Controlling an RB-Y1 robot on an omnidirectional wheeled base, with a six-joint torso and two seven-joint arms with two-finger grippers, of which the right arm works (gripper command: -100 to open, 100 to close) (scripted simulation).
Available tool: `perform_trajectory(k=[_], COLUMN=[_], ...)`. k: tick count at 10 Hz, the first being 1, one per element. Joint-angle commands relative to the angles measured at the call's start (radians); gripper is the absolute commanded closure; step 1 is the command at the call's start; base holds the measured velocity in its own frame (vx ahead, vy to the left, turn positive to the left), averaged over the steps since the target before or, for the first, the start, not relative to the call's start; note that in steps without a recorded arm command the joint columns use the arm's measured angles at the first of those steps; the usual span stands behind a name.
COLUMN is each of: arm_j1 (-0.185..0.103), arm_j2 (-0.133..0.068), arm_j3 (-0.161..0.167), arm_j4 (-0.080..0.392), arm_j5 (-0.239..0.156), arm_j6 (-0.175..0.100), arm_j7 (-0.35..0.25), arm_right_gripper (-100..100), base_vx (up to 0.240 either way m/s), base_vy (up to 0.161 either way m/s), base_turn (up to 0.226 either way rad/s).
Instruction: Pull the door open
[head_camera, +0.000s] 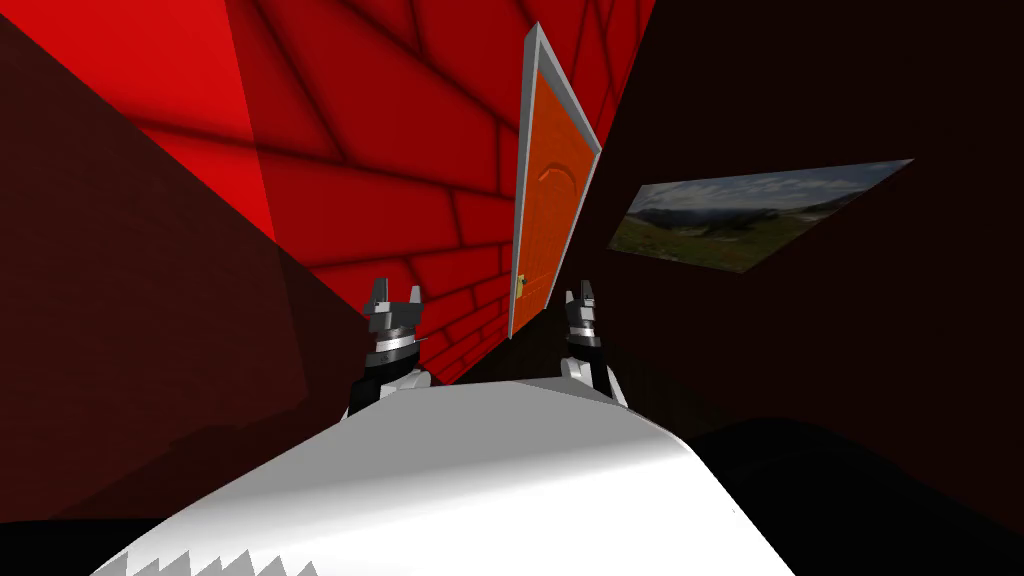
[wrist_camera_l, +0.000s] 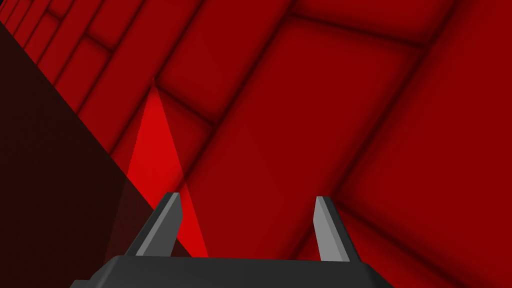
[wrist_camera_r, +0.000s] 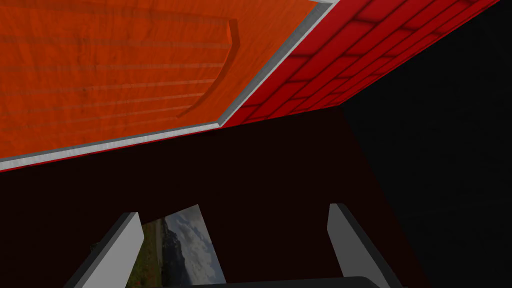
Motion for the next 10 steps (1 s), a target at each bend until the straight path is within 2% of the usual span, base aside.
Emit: perform_trajectory(k=[1, 5, 10], arm_j1=[-0.016, -0.045, -0.096], arm_j2=[-0.012, -0.031, -0.061], arm_j3=[0.006, 0.017, 0.037], arm_j4=[0.038, 0.107, 0.227], arm_j5=[0.028, 0.078, 0.167], arm_j6=[-0.001, -0.002, -0.004], arm_j7=[0.034, 0.096, 0.205], arm_right_gripper=[-100, -100, -100], base_vx=[0.047, 0.058, 0.07], base_vy=[-0.048, -0.091, -0.092], base_turn=[0.112, 0.069, 0.09])
